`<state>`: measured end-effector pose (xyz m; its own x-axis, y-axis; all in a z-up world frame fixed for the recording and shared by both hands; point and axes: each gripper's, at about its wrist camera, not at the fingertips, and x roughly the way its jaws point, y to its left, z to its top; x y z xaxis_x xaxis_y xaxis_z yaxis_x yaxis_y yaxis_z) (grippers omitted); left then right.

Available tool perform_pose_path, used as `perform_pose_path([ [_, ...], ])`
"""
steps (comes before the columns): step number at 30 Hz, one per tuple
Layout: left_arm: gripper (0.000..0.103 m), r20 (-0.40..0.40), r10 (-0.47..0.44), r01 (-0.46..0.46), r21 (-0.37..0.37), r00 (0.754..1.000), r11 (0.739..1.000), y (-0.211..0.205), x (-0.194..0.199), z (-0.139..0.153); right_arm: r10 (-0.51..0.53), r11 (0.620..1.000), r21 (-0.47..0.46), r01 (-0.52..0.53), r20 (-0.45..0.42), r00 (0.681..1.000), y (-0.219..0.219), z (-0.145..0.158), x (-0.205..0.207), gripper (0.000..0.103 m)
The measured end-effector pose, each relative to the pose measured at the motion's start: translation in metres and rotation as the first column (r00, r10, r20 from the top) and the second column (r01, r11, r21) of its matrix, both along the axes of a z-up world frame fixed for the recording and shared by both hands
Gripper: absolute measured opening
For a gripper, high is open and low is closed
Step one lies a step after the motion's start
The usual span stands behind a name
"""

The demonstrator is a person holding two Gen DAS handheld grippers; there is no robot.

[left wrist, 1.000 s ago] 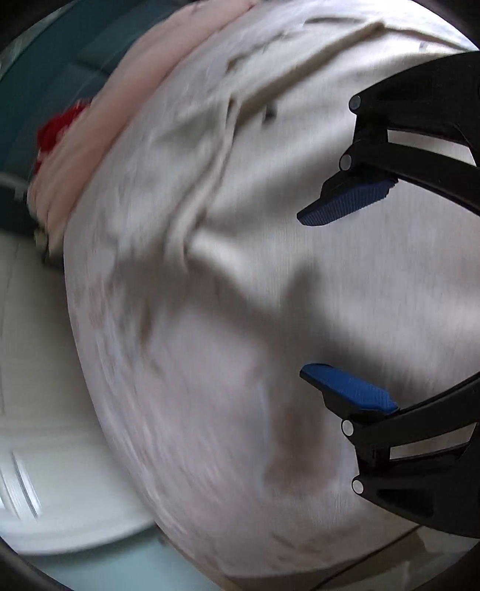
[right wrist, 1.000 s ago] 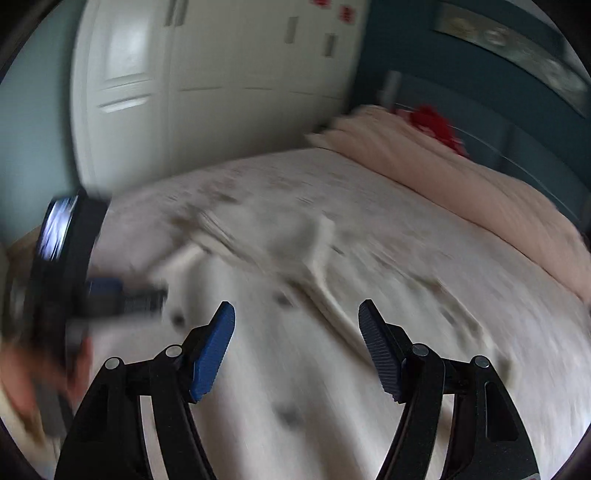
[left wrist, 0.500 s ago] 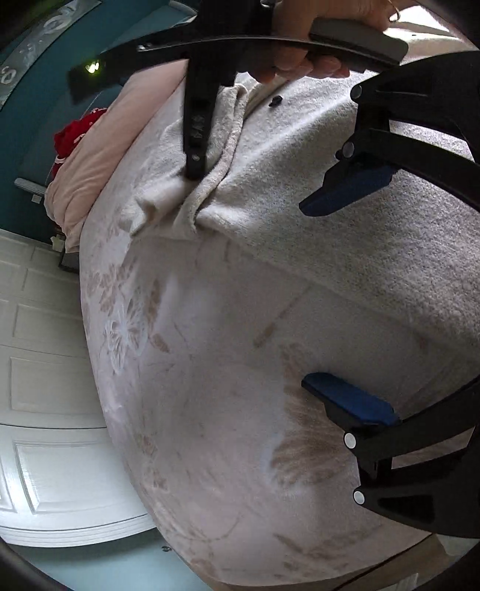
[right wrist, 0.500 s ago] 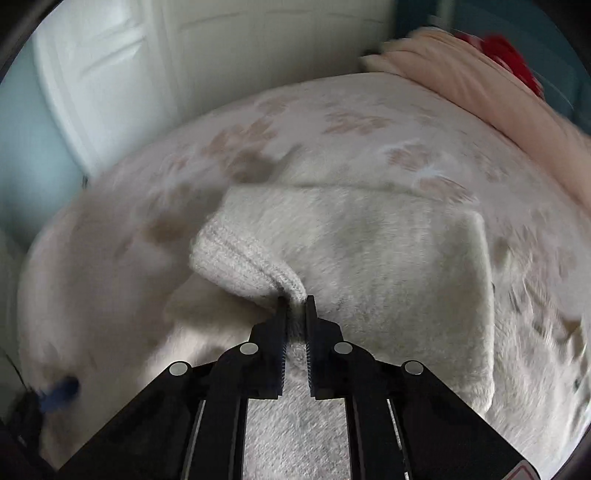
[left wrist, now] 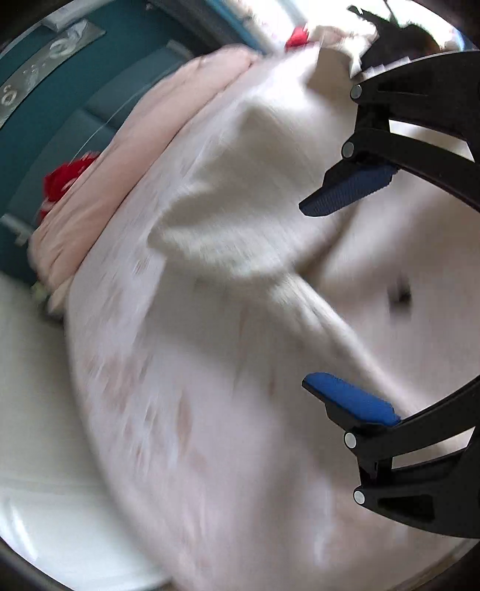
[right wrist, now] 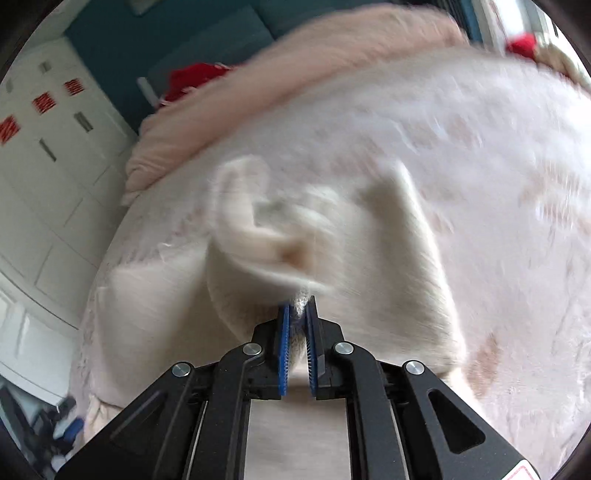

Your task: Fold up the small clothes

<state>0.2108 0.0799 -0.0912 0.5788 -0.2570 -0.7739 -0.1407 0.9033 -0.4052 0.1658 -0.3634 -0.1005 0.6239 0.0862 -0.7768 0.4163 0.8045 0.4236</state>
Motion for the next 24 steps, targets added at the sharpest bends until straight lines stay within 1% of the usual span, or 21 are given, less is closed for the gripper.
perform_pose_path([
  [1, 0.084, -0.021, -0.005, 0.005, -0.015, 1.000, 1.000, -0.007, 0.008, -0.002, -0.003, 1.000, 0.017, 0.003, -0.018, 1.000, -0.006, -0.007, -0.001, 0.015],
  [3, 0.084, -0.086, -0.018, 0.015, -0.032, 0.996, 0.999, -0.026, 0.028, -0.010, 0.011, 1.000, 0.015, -0.010, -0.031, 0.999, -0.013, -0.012, -0.004, 0.020],
  [4, 0.084, -0.127, -0.008, 0.001, -0.053, 0.992, 0.999, -0.029, 0.034, -0.014, 0.019, 1.000, 0.017, -0.019, -0.031, 0.999, -0.013, -0.011, -0.005, 0.026],
  [5, 0.084, -0.154, 0.008, -0.021, -0.087, 0.988, 0.996, -0.027, 0.036, -0.018, 0.032, 0.999, 0.025, -0.031, -0.020, 0.999, -0.015, -0.010, -0.005, 0.036],
  [6, 0.084, -0.178, 0.039, -0.064, -0.133, 0.983, 0.989, -0.023, 0.036, -0.022, 0.037, 0.999, 0.028, -0.036, -0.009, 0.999, -0.016, -0.007, -0.006, 0.042],
  [7, 0.084, -0.194, 0.075, -0.108, -0.161, 0.978, 0.981, -0.018, 0.035, -0.026, 0.035, 0.999, 0.028, -0.035, 0.000, 0.999, -0.019, -0.005, -0.007, 0.054],
  [8, 0.084, -0.204, 0.103, -0.137, -0.162, 0.974, 0.977, -0.016, 0.032, -0.028, 0.029, 0.999, 0.037, -0.029, 0.014, 1.000, -0.023, -0.004, -0.008, 0.059],
  [11, 0.084, -0.220, 0.156, -0.192, -0.155, 0.963, 0.969, -0.010, 0.032, -0.036, -0.008, 0.993, 0.118, 0.005, 0.030, 1.000, -0.040, -0.011, -0.005, 0.059],
  [12, 0.083, -0.227, 0.161, -0.199, -0.153, 0.961, 0.968, -0.010, 0.036, -0.037, -0.020, 0.990, 0.139, 0.016, 0.032, 0.999, -0.042, -0.014, 0.003, 0.056],
  [13, 0.078, -0.224, 0.175, -0.209, -0.138, 0.959, 0.968, -0.012, 0.040, -0.038, -0.024, 0.988, 0.153, 0.019, 0.029, 0.999, -0.043, -0.017, 0.009, 0.030],
  [14, 0.070, -0.217, 0.182, -0.211, -0.122, 0.959, 0.970, -0.013, 0.042, -0.038, -0.002, 0.988, 0.155, 0.000, 0.008, 1.000, -0.041, -0.018, 0.018, 0.009],
  [15, 0.044, -0.209, 0.179, -0.205, -0.112, 0.961, 0.972, -0.015, 0.046, -0.037, 0.015, 0.988, 0.151, -0.015, 0.002, 1.000, -0.036, -0.014, 0.022, 0.009],
  [16, 0.021, -0.203, 0.168, -0.193, -0.112, 0.965, 0.975, -0.017, 0.050, -0.034, 0.037, 0.988, 0.146, -0.046, 0.065, 0.997, -0.032, 0.001, 0.027, 0.008],
  [17, 0.019, -0.173, 0.159, -0.184, -0.137, 0.972, 0.973, -0.015, 0.054, -0.027, 0.061, 0.988, 0.135, -0.082, 0.150, 0.987, -0.029, 0.024, 0.028, 0.008],
  [18, 0.018, -0.133, 0.174, -0.192, -0.145, 0.976, 0.971, -0.013, 0.054, -0.019, 0.077, 0.988, 0.117, -0.105, 0.222, 0.972, -0.024, 0.045, 0.026, 0.008],
  [19, 0.016, -0.058, 0.201, -0.207, -0.138, 0.978, 0.968, -0.009, 0.051, -0.006, 0.085, 0.987, 0.107, -0.119, 0.281, 0.956, -0.022, 0.061, 0.024, 0.008],
  [20, 0.016, -0.008, 0.213, -0.213, -0.133, 0.977, 0.968, -0.005, 0.049, 0.001, 0.088, 0.986, 0.097, -0.135, 0.380, 0.921, -0.023, 0.085, 0.017, 0.008],
  [21, 0.016, 0.034, 0.225, -0.219, -0.117, 0.974, 0.969, -0.002, 0.047, 0.005, 0.082, 0.989, 0.078, -0.129, 0.436, 0.896, -0.026, 0.096, 0.011, 0.008],
  [22, 0.017, 0.049, 0.232, -0.226, -0.100, 0.971, 0.969, -0.001, 0.046, 0.005, 0.078, 0.993, 0.049, -0.111, 0.439, 0.895, -0.030, 0.092, 0.011, 0.008],
  [23, 0.018, 0.037, 0.231, -0.228, -0.071, 0.972, 0.971, -0.002, 0.048, -0.005, 0.087, 0.994, 0.023, -0.103, 0.371, 0.924, -0.034, 0.076, 0.018, 0.008],
  [24, 0.018, 0.002, 0.226, -0.226, -0.036, 0.974, 0.973, -0.004, 0.051, -0.018, 0.087, 0.996, 0.012, -0.092, 0.219, 0.972, -0.041, 0.040, 0.032, 0.008],
])
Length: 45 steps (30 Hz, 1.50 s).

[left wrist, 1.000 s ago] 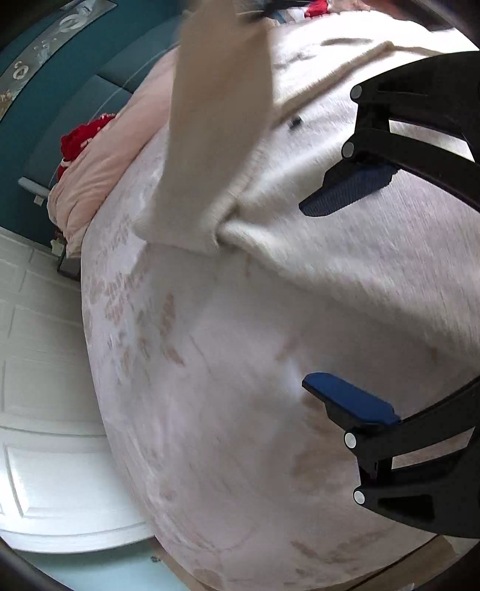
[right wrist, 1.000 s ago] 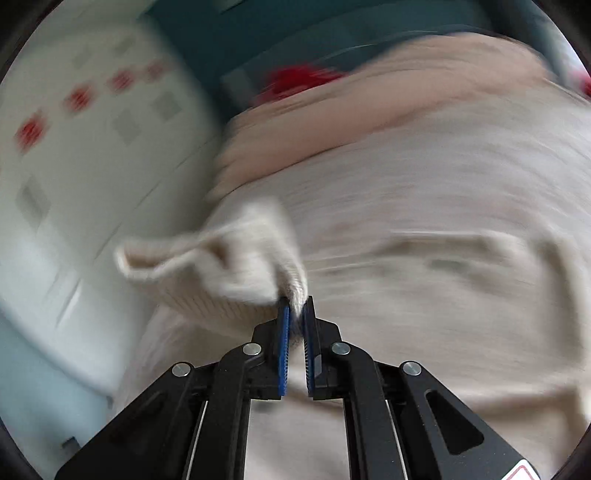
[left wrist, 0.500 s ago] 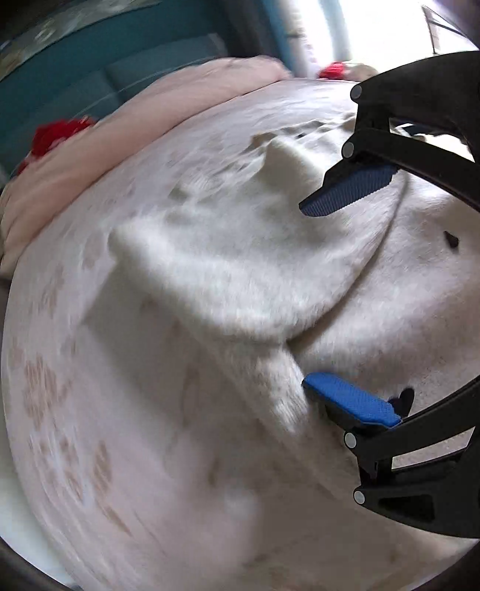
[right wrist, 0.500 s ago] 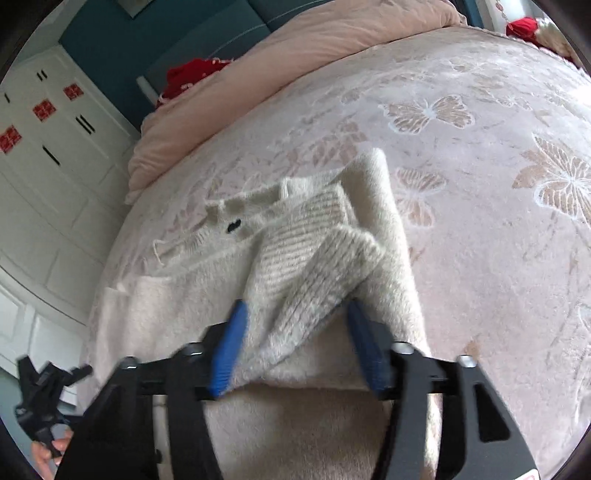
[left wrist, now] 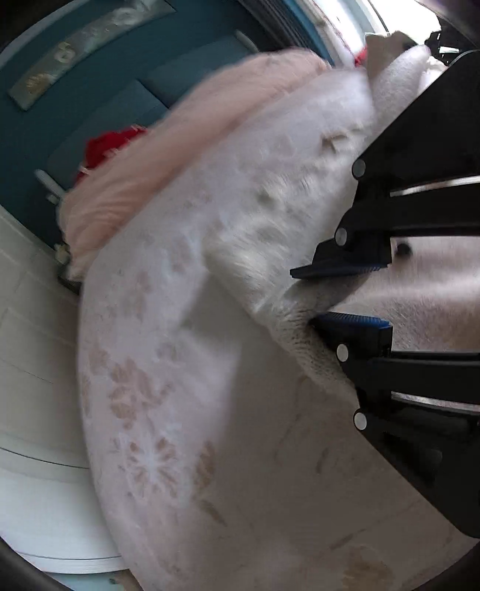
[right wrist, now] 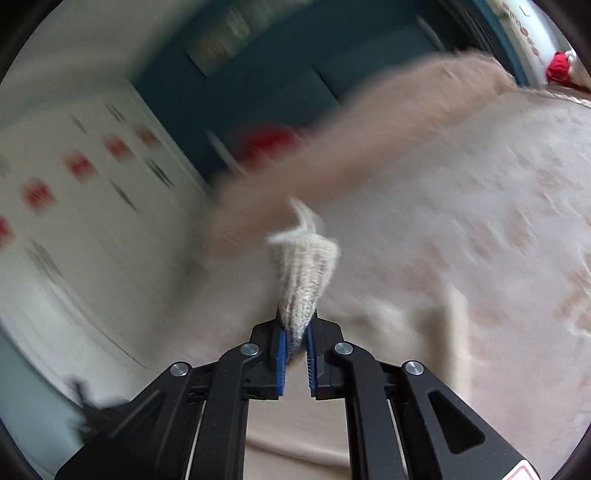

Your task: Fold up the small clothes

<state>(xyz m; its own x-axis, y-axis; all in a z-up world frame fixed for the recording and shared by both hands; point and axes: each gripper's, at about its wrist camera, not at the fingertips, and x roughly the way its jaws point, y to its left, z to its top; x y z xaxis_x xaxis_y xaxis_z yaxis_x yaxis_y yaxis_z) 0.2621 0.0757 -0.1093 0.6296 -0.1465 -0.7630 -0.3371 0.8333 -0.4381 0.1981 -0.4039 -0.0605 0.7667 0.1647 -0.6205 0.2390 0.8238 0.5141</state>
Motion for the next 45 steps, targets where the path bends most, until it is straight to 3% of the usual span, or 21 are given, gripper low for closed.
perform_pose_path([
  [2, 0.017, -0.094, -0.004, 0.006, 0.022, 0.996, 1.000, -0.004, 0.004, -0.029, -0.012, 0.998, 0.052, 0.026, -0.251, 0.968, -0.010, -0.067, 0.012, 0.007],
  [3, 0.018, -0.098, -0.005, 0.007, 0.021, 0.995, 1.000, -0.006, 0.002, -0.036, -0.022, 0.996, 0.084, 0.043, -0.239, 0.971, -0.013, -0.081, 0.006, 0.007],
  [4, 0.018, -0.069, -0.010, 0.012, 0.040, 0.998, 0.999, -0.007, -0.001, -0.035, -0.032, 0.996, 0.081, 0.049, -0.200, 0.979, -0.014, -0.078, 0.001, 0.007],
  [7, 0.018, -0.077, -0.026, 0.030, 0.055, 0.997, 0.998, -0.009, 0.000, -0.033, -0.032, 0.997, 0.067, 0.047, -0.205, 0.978, -0.010, -0.071, 0.004, 0.008],
  [12, 0.019, -0.097, -0.097, 0.093, -0.046, 0.991, 0.995, 0.000, -0.004, -0.012, -0.026, 1.000, 0.013, 0.028, -0.127, 0.992, 0.004, -0.041, -0.007, 0.008],
  [14, 0.026, -0.060, -0.151, 0.144, -0.109, 0.987, 0.983, 0.004, -0.011, 0.010, -0.014, 1.000, -0.007, 0.013, -0.166, 0.986, 0.005, -0.045, -0.007, 0.010],
  [16, 0.041, -0.041, -0.172, 0.164, -0.152, 0.984, 0.975, 0.001, -0.008, 0.024, 0.005, 1.000, -0.012, -0.008, -0.204, 0.979, 0.005, -0.057, -0.007, 0.015],
  [20, 0.047, 0.014, -0.178, 0.179, -0.038, 0.984, 0.983, -0.008, 0.016, 0.064, 0.000, 1.000, -0.016, -0.004, -0.216, 0.976, 0.008, -0.065, -0.020, 0.016],
  [21, 0.054, 0.026, -0.166, 0.166, -0.003, 0.986, 0.986, -0.009, 0.024, 0.073, 0.001, 1.000, -0.028, -0.007, -0.212, 0.977, 0.010, -0.065, -0.020, 0.016],
  [23, 0.071, 0.016, -0.142, 0.141, 0.057, 0.990, 0.988, -0.012, 0.043, 0.077, 0.002, 0.999, -0.034, -0.009, -0.203, 0.979, 0.014, -0.067, -0.021, 0.019],
  [25, 0.074, -0.053, -0.168, 0.172, 0.096, 0.984, 0.980, -0.020, 0.080, 0.060, -0.001, 0.999, -0.033, -0.006, -0.191, 0.982, 0.014, -0.069, -0.023, 0.020],
  [27, 0.068, -0.121, -0.192, 0.203, 0.086, 0.974, 0.975, -0.023, 0.111, 0.033, -0.009, 1.000, -0.017, 0.006, -0.176, 0.984, 0.013, -0.071, -0.025, 0.022],
  [29, 0.034, -0.202, -0.216, 0.238, 0.090, 0.955, 0.967, -0.028, 0.137, -0.001, -0.021, 1.000, 0.006, 0.023, -0.173, 0.985, 0.012, -0.070, -0.022, 0.025],
  [30, 0.009, -0.254, -0.232, 0.262, 0.092, 0.939, 0.961, -0.030, 0.146, -0.018, -0.024, 1.000, 0.011, 0.026, -0.175, 0.984, 0.011, -0.067, -0.020, 0.025],
  [31, 0.008, -0.256, -0.238, 0.267, 0.087, 0.937, 0.960, -0.030, 0.147, -0.025, -0.019, 1.000, 0.011, 0.021, -0.172, 0.985, 0.011, -0.065, -0.018, 0.020],
  [32, 0.007, -0.211, -0.231, 0.256, 0.102, 0.950, 0.961, -0.030, 0.146, -0.022, -0.003, 1.000, 0.005, 0.004, -0.155, 0.988, 0.013, -0.058, -0.015, 0.008],
  [37, 0.002, 0.012, -0.205, 0.200, 0.178, 0.979, 0.964, -0.021, 0.129, 0.028, -0.020, 1.000, -0.016, 0.021, 0.089, 0.996, 0.010, 0.001, -0.026, 0.008],
  [39, 0.000, -0.014, -0.160, 0.159, 0.214, 0.987, 0.964, -0.013, 0.136, 0.020, -0.062, 0.996, -0.064, 0.063, 0.023, 0.998, -0.001, -0.014, -0.019, 0.008],
  [42, 0.000, -0.176, -0.153, 0.191, 0.224, 0.972, 0.956, -0.006, 0.149, -0.023, -0.073, 0.997, -0.024, 0.069, -0.241, 0.968, -0.017, -0.073, -0.002, 0.009],
  [43, 0.000, -0.189, -0.156, 0.193, 0.195, 0.970, 0.962, -0.001, 0.144, -0.029, -0.081, 0.996, 0.014, 0.086, -0.205, 0.975, -0.021, -0.074, -0.008, 0.011],
  [45, 0.001, -0.133, -0.172, 0.189, 0.133, 0.976, 0.973, 0.007, 0.127, -0.020, -0.117, 0.993, 0.004, 0.120, -0.168, 0.979, -0.024, -0.058, -0.024, 0.025],
])
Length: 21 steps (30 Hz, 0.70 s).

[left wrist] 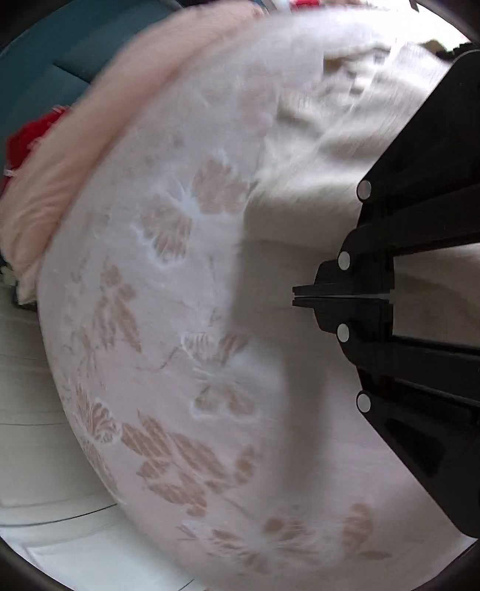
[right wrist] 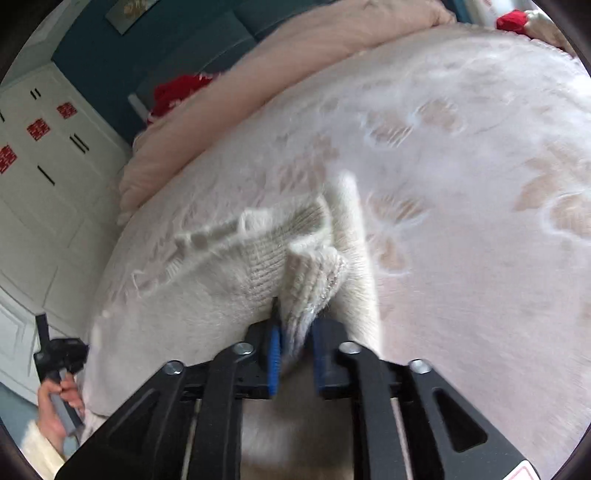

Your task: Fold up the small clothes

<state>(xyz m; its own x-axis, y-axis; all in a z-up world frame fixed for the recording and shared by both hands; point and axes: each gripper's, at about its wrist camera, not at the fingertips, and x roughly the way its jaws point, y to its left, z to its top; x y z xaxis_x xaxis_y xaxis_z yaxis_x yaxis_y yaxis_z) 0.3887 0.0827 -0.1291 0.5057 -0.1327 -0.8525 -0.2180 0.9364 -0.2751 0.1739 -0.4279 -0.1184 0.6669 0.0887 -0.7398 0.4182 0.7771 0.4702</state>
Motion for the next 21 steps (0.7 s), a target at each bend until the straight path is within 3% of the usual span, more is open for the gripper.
perform_pose_path([
  [2, 0.005, 0.030, -0.037, 0.038, -0.046, 0.999, 0.998, 0.003, -0.023, 0.015, -0.021, 0.999, -0.025, 0.021, 0.023, 1.000, -0.001, 0.016, -0.020, 0.041],
  [3, 0.016, 0.042, -0.067, 0.069, -0.052, 0.997, 0.996, 0.003, -0.037, 0.023, -0.022, 0.999, -0.028, 0.023, 0.032, 0.999, -0.001, 0.022, -0.031, 0.043],
  [4, 0.035, 0.043, -0.081, 0.083, -0.048, 0.996, 0.995, 0.001, -0.047, 0.028, -0.024, 0.999, -0.029, 0.025, 0.034, 0.999, 0.000, 0.027, -0.042, 0.044],
  [6, 0.056, 0.044, -0.106, 0.108, -0.037, 0.993, 0.993, 0.001, -0.081, 0.041, -0.011, 1.000, -0.020, 0.012, 0.030, 0.999, 0.005, 0.034, -0.070, 0.044],
  [9, 0.056, 0.047, -0.180, 0.181, -0.006, 0.982, 0.983, -0.015, -0.127, 0.046, 0.021, 0.998, -0.068, -0.020, 0.011, 1.000, 0.023, 0.040, -0.109, 0.045],
  [12, 0.056, 0.016, -0.289, 0.284, 0.134, 0.957, 0.949, -0.043, -0.158, 0.033, 0.070, 0.988, -0.138, -0.074, -0.038, 0.997, 0.047, 0.040, -0.140, 0.045],
  [13, 0.050, -0.004, -0.297, 0.292, 0.195, 0.955, 0.936, -0.049, -0.161, 0.025, 0.097, 0.980, -0.167, -0.106, -0.061, 0.993, 0.057, 0.039, -0.146, 0.046],
  [15, 0.037, -0.025, -0.272, 0.270, 0.236, 0.962, 0.934, -0.047, -0.158, 0.013, 0.127, 0.968, -0.206, -0.146, -0.100, 0.987, 0.069, 0.034, -0.152, 0.047],
  [19, 0.018, -0.029, -0.161, 0.163, 0.177, 0.987, 0.971, -0.016, -0.140, 0.005, 0.148, 0.960, -0.222, -0.169, -0.110, 0.983, 0.080, 0.036, -0.161, 0.047],
  [21, 0.018, -0.022, -0.079, 0.081, 0.125, 0.997, 0.989, 0.006, -0.139, 0.006, 0.147, 0.962, -0.217, -0.165, -0.098, 0.984, 0.081, 0.038, -0.164, 0.049],
])
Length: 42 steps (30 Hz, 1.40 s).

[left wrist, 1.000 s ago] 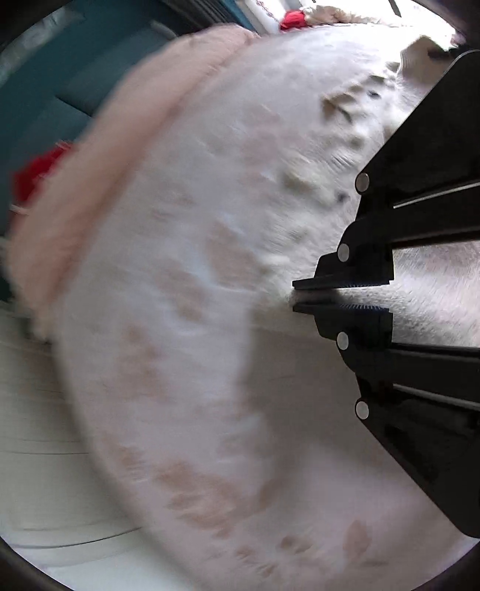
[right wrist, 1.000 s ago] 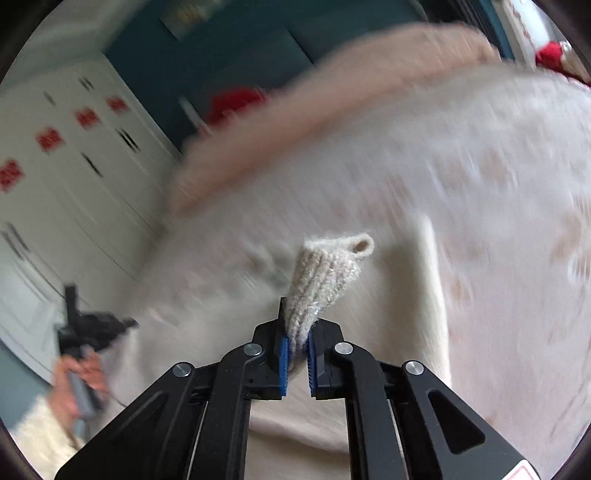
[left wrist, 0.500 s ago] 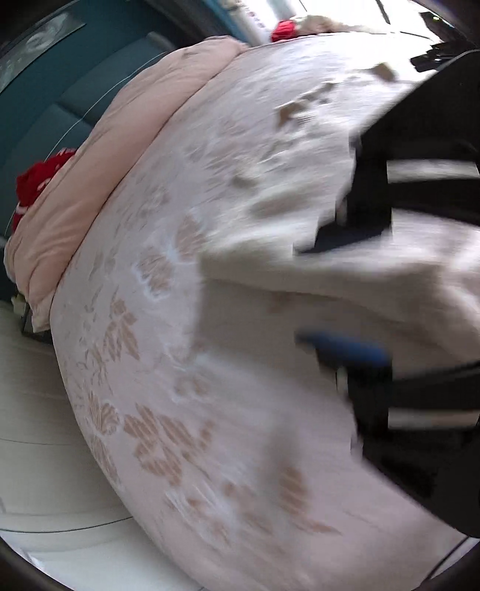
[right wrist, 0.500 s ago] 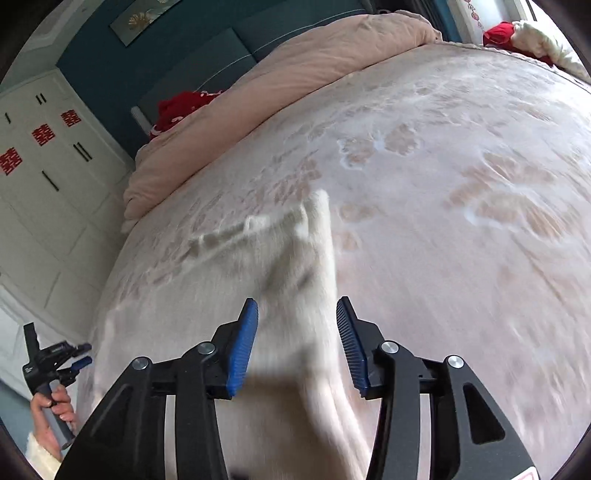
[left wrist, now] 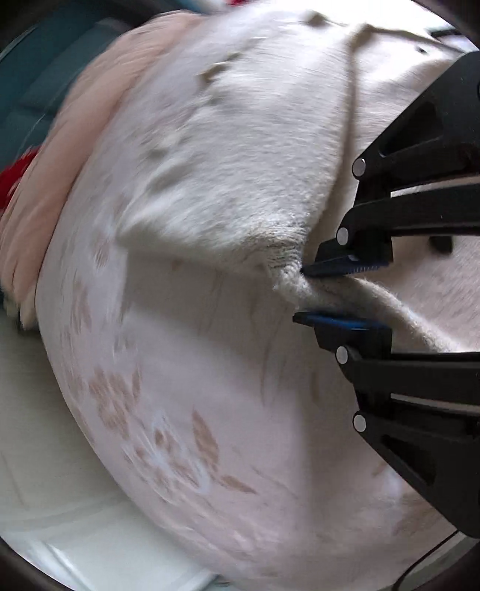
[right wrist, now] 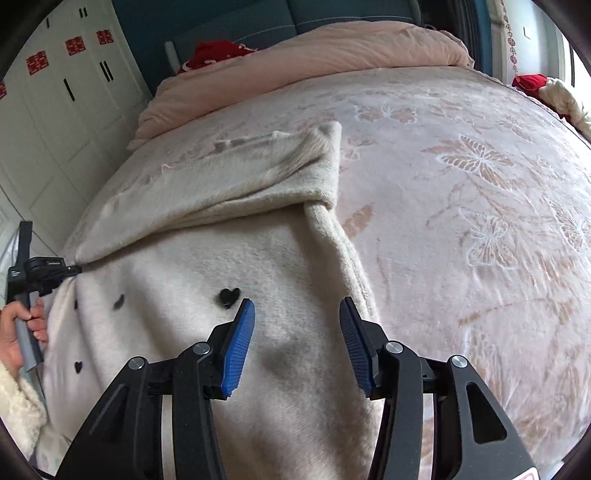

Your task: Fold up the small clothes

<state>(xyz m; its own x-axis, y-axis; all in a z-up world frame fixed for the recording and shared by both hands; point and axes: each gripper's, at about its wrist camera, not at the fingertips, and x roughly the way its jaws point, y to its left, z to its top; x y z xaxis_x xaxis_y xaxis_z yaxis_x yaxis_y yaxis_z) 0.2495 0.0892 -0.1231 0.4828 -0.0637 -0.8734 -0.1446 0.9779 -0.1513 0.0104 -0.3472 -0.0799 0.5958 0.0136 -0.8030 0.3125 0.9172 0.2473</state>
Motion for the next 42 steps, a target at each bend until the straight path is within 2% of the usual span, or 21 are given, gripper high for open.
perform_pose_path([
  [3, 0.019, -0.007, 0.062, -0.062, -0.019, 0.998, 0.998, 0.022, -0.005, -0.010, -0.002, 1.000, -0.006, 0.002, -0.027, 1.000, 0.001, -0.004, -0.001, 0.052],
  [6, 0.023, 0.010, 0.011, -0.011, 0.010, 1.000, 1.000, 0.014, -0.018, -0.007, -0.017, 1.000, 0.013, 0.017, -0.060, 0.998, 0.001, -0.011, -0.004, 0.052],
  [7, 0.027, 0.008, 0.009, -0.009, -0.013, 1.000, 1.000, 0.014, -0.022, -0.004, -0.018, 1.000, 0.023, 0.019, -0.065, 0.998, 0.000, -0.011, -0.008, 0.052],
  [9, 0.028, -0.011, 0.005, -0.005, -0.061, 1.000, 0.998, 0.018, -0.035, 0.003, -0.009, 1.000, 0.020, 0.010, -0.076, 0.997, 0.001, -0.009, -0.017, 0.052],
  [11, 0.034, -0.021, -0.019, 0.017, -0.072, 1.000, 0.997, 0.023, -0.055, 0.008, 0.001, 0.999, 0.032, 0.002, -0.093, 0.996, 0.002, -0.008, -0.029, 0.055],
  [13, 0.050, -0.047, -0.049, 0.045, -0.074, 0.998, 0.996, 0.027, -0.078, 0.011, 0.014, 0.999, 0.047, -0.008, -0.111, 0.994, 0.004, -0.008, -0.043, 0.055],
  [15, 0.059, -0.087, -0.066, 0.059, -0.089, 0.994, 0.994, 0.032, -0.098, 0.007, 0.034, 0.998, 0.054, -0.027, -0.125, 0.992, 0.007, -0.006, -0.061, 0.058],
  [18, 0.064, -0.138, -0.088, 0.069, -0.140, 0.987, 0.988, 0.042, -0.134, 0.003, 0.069, 0.996, 0.071, -0.058, -0.155, 0.986, 0.013, -0.004, -0.082, 0.060],
  [21, 0.077, -0.165, -0.120, 0.099, -0.126, 0.979, 0.987, 0.044, -0.160, 0.003, 0.095, 0.994, 0.072, -0.083, -0.173, 0.980, 0.018, -0.003, -0.102, 0.063],
  [25, 0.079, -0.195, -0.162, 0.145, -0.095, 0.967, 0.985, 0.035, -0.180, -0.004, 0.080, 0.993, 0.099, -0.060, -0.218, 0.973, 0.019, -0.010, -0.118, 0.067],
  [27, 0.079, -0.198, -0.171, 0.159, -0.078, 0.965, 0.984, 0.029, -0.180, -0.004, 0.061, 0.989, 0.146, -0.029, -0.223, 0.973, 0.015, -0.016, -0.124, 0.067],
  [29, 0.077, -0.196, -0.177, 0.165, -0.076, 0.965, 0.983, 0.024, -0.181, -0.006, 0.035, 0.982, 0.187, 0.002, -0.197, 0.980, 0.011, -0.018, -0.128, 0.069],
  [30, 0.069, -0.193, -0.182, 0.172, -0.070, 0.964, 0.983, 0.020, -0.181, -0.006, 0.028, 0.979, 0.203, 0.012, -0.192, 0.981, 0.010, -0.019, -0.128, 0.068],
  [31, 0.057, -0.185, -0.199, 0.191, -0.062, 0.962, 0.980, 0.015, -0.181, -0.006, 0.017, 0.976, 0.218, 0.024, -0.185, 0.983, 0.008, -0.019, -0.128, 0.052],
  [32, 0.051, -0.176, -0.204, 0.197, -0.059, 0.963, 0.979, 0.012, -0.183, -0.007, 0.026, 0.967, 0.253, 0.017, -0.168, 0.985, 0.008, -0.019, -0.126, 0.008],
  [33, 0.024, -0.167, -0.217, 0.206, -0.081, 0.962, 0.975, 0.011, -0.184, -0.004, 0.048, 0.950, 0.312, 0.006, -0.165, 0.985, 0.007, -0.022, -0.123, 0.010],
  [34, 0.011, -0.170, -0.243, 0.219, -0.147, 0.955, 0.965, 0.011, -0.183, -0.001, 0.038, 0.941, 0.337, 0.018, -0.160, 0.986, 0.006, -0.022, -0.122, 0.009],
  [36, 0.011, -0.171, -0.234, 0.203, -0.180, 0.957, 0.962, 0.016, -0.184, 0.008, 0.029, 0.930, 0.367, 0.012, -0.105, 0.994, 0.004, -0.009, -0.124, 0.008],
  [39, 0.010, -0.133, -0.256, 0.234, -0.164, 0.957, 0.958, 0.019, -0.198, 0.034, 0.027, 0.934, 0.357, -0.013, -0.034, 0.999, -0.002, 0.026, -0.136, 0.007],
  [42, 0.010, -0.145, -0.280, 0.255, -0.168, 0.949, 0.952, 0.027, -0.222, 0.050, 0.056, 0.953, 0.302, -0.040, -0.043, 0.998, -0.006, 0.050, -0.154, 0.006],
])
